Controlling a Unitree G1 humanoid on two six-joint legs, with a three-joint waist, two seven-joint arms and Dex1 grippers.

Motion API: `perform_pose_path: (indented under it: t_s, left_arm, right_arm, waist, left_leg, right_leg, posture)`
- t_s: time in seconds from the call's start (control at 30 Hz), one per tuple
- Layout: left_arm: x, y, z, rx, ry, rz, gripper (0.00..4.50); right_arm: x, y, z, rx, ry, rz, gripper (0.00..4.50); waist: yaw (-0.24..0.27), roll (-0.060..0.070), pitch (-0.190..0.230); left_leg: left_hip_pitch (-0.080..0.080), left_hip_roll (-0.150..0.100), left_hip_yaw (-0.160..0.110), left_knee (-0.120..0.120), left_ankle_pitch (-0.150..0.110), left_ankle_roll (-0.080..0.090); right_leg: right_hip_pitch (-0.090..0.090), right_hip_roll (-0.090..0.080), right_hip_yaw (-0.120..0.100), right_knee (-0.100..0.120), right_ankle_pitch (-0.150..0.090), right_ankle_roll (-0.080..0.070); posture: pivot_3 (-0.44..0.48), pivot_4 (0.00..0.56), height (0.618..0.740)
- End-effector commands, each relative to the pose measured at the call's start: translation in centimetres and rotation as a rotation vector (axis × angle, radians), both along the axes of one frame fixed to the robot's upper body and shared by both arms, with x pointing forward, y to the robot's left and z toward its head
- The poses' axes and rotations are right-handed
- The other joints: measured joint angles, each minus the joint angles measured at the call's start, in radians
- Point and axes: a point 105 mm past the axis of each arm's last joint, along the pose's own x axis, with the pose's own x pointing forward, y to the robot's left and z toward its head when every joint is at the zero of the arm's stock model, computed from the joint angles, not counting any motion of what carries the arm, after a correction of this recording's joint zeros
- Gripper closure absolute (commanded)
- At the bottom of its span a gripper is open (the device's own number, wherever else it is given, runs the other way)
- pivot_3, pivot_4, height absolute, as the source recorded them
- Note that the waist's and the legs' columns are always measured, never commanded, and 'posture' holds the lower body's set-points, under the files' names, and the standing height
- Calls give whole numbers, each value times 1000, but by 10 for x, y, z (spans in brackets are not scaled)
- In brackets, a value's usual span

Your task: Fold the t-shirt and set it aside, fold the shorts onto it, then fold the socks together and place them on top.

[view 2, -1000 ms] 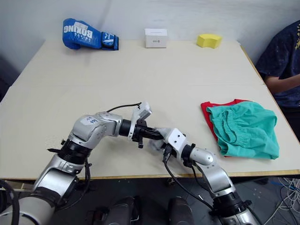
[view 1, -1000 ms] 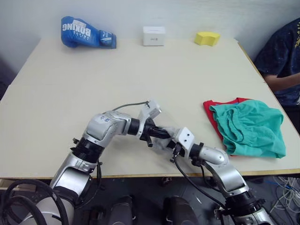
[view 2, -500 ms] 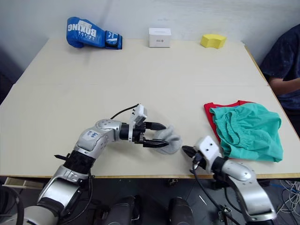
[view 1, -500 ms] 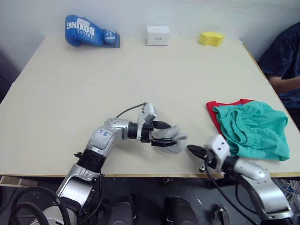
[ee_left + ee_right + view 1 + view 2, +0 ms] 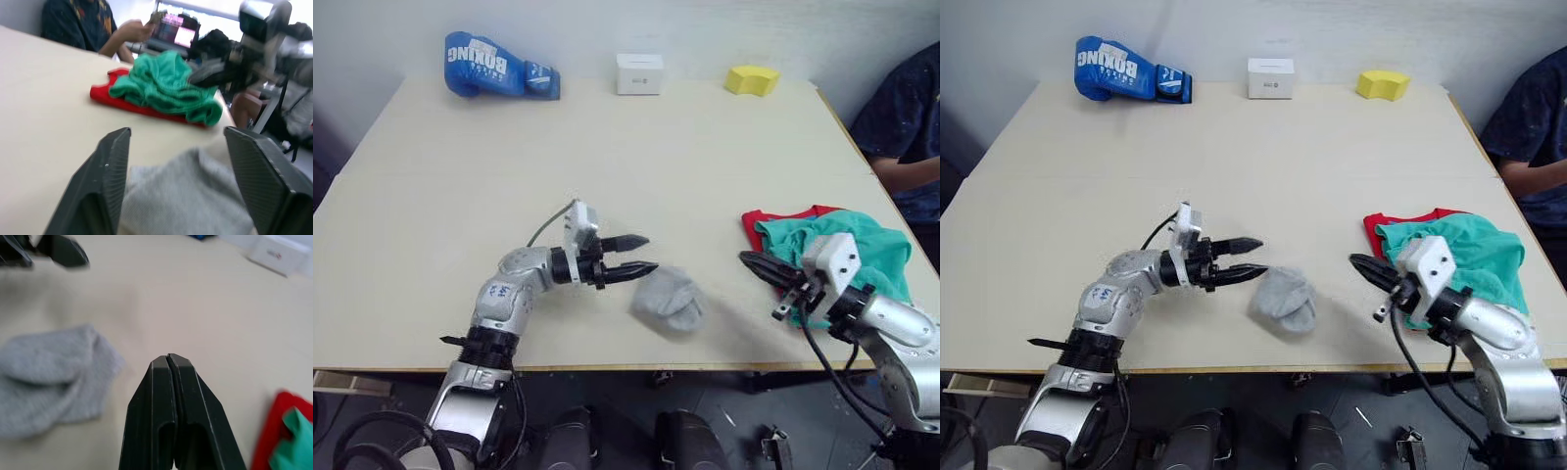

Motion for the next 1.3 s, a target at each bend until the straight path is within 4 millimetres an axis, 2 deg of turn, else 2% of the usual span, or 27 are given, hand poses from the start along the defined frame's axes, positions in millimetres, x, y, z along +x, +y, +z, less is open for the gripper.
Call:
perform_pose_path:
  t_s: [0.03, 0.13, 0.2, 0.23, 0.4, 0.47, 0.53, 0.63, 0.73, 0.83, 0.97, 1.07, 1.17, 1.23, 1.3]
  left_arm:
    - [-2, -12, -11, 81, -60, 1, 2700]
    - [3, -16, -20, 80, 3, 62, 3648]
    - [0, -17, -35, 149, 12, 56, 4295]
    - [-2, -18, -40, 178, 18, 47, 4450]
    - [2, -15, -59, 276, 61, 85, 4450]
    - [4, -16, -62, 289, 67, 98, 4450]
    - [4, -17, -62, 295, 62, 98, 4450]
    - [5, -17, -59, 270, 57, 102, 4450]
    - [3, -16, -59, 268, 55, 100, 4450]
    - [2, -15, -59, 264, 69, 97, 4450]
    - [1, -16, -62, 254, 105, 96, 4450]
    - [1, -16, -62, 257, 106, 98, 4450]
    - [1, -16, -62, 258, 106, 107, 4450]
    - [2, -16, -62, 257, 105, 112, 4450]
    - [1, -15, -62, 256, 102, 114, 4450]
  right_arm:
    - [-1, 38, -2, 40, -21, 69, 4500]
    - [2, 64, -20, 34, 2, 97, 4500]
    - [9, 70, -35, 68, 19, 37, 4500]
    - [11, 71, -43, 47, 12, 19, 4500]
    - [23, 56, -80, 60, 41, -126, 4500]
    - [24, 49, -89, 52, 43, -144, 4500]
    - [28, 37, -88, 74, 32, -188, 4500]
    - [28, 27, -76, 99, 8, -185, 4500]
    - [15, 35, -54, 156, -8, -87, 4500]
    - [1, 46, -46, 162, -2, 3, 4500]
    - [-12, 61, -69, 73, 66, 77, 4500]
    - [-16, 59, -79, 22, 101, 74, 4500]
    - [-30, 50, -84, -42, 112, 125, 4500]
    - [-35, 40, -81, -52, 113, 117, 4500]
    - [-32, 24, -61, 87, 179, 49, 4500]
  waist:
    - [3, 0, 0]
    - [2, 0, 0]
    - [1, 0, 0]
    - [1, 0, 0]
    - [0, 0, 0]
    - [-1, 0, 0]
    - [0, 1, 0]
    - [2, 1, -1]
    - [1, 1, -1]
    - [0, 1, -1]
    - [-1, 1, -1]
    - [1, 1, -1]
    - [4, 1, -1]
    - [5, 1, -1]
    - [6, 2, -1]
  left_leg:
    - [0, 0, 0, 0, 0, 0]
    - [-6, -2, 0, 3, 1, 2]
    - [-8, -4, -1, 3, 2, 4]
    - [-8, -4, -1, 4, 2, 4]
    - [-8, -5, -1, 3, 2, 4]
    - [-7, -5, 0, 3, 2, 5]
    - [-6, -5, -1, 3, 3, 5]
    - [-6, -5, -1, 4, 3, 5]
    - [-6, -5, -2, 3, 3, 5]
    - [-7, -4, -2, 3, 3, 4]
    - [-6, -4, -2, 3, 3, 4]
    - [-7, -4, -2, 3, 2, 5]
    - [-7, -5, -2, 3, 2, 5]
    - [-7, -4, -2, 3, 2, 5]
    - [-7, -4, -2, 3, 2, 5]
  right_leg:
    - [0, 0, 0, 0, 0, 0]
    - [-5, -1, 0, 2, 0, 1]
    - [-7, -1, 0, 3, 1, 1]
    - [-6, -1, 0, 3, 1, 2]
    - [-6, 0, -2, 3, 1, 2]
    - [-5, 0, -1, 3, 1, 2]
    - [-4, 0, -1, 3, 1, 2]
    - [-4, -2, 0, 3, 2, 3]
    - [-4, -3, 1, 2, 2, 3]
    - [-4, -2, 1, 2, 2, 3]
    - [-4, -2, 0, 2, 2, 3]
    - [-4, -2, 0, 2, 2, 3]
    - [-4, -2, 0, 2, 2, 3]
    - [-4, -2, 0, 2, 2, 3]
    - [-4, -2, 0, 2, 2, 3]
  posture:
    - [0, 150, 740]
    - [0, 150, 740]
    - [0, 150, 740]
    - [0, 150, 740]
    - [0, 150, 740]
    - [0, 150, 740]
    - [0, 150, 740]
    - [0, 150, 740]
    - [0, 150, 740]
    - [0, 150, 740]
    - [0, 150, 740]
    - [0, 150, 740]
    - [0, 150, 740]
    - [0, 150, 740]
    - [0, 150, 740]
